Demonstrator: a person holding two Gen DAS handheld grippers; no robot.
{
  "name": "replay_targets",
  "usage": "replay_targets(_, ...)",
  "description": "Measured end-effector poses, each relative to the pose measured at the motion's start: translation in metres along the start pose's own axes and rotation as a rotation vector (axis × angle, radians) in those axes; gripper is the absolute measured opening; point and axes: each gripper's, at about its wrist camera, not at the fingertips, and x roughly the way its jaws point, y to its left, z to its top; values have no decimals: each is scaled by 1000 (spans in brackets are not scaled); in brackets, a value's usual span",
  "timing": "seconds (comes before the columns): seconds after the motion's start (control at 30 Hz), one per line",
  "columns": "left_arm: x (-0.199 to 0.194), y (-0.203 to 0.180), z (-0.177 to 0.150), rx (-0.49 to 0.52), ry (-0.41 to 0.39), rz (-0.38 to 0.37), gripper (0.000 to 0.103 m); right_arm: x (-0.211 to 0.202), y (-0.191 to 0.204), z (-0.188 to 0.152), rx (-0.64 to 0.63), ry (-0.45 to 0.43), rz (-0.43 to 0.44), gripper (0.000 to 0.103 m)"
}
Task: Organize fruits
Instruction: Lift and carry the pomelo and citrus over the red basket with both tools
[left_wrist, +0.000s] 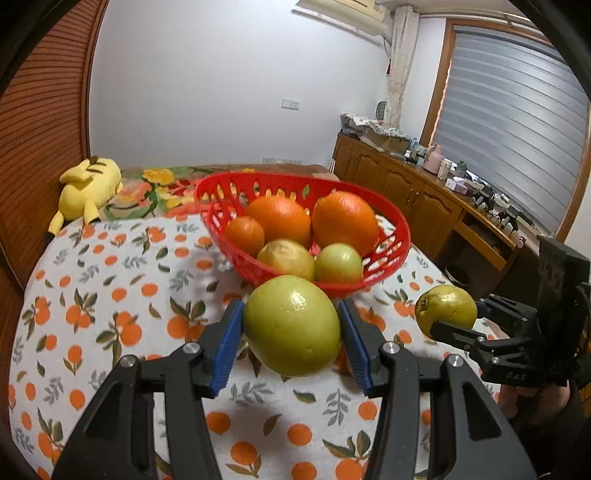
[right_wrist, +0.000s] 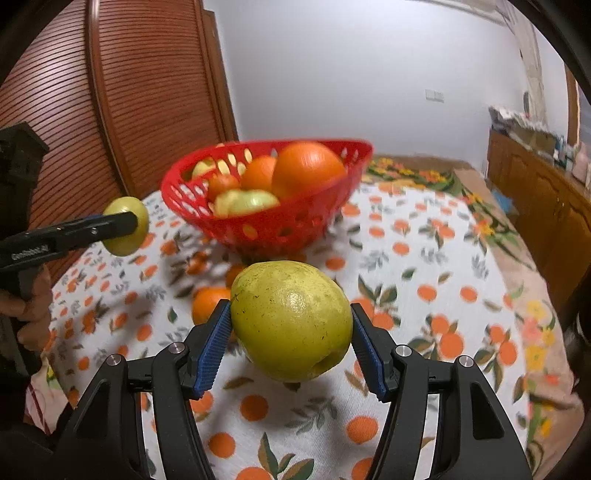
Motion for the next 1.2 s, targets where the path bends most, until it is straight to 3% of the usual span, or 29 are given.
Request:
replay_targets(0.27, 2, -8, 28, 36, -44, 1, 51, -13, 5, 36, -43, -59, 20, 65)
replay_targets(0.6, 33, -4, 50, 62, -26, -1, 51, 7, 3, 78, -92, -67, 29, 65)
replay_targets(1.2, 92, 17, 79, 72, 24, 20, 51, 97, -10, 156, -165, 9, 67, 65)
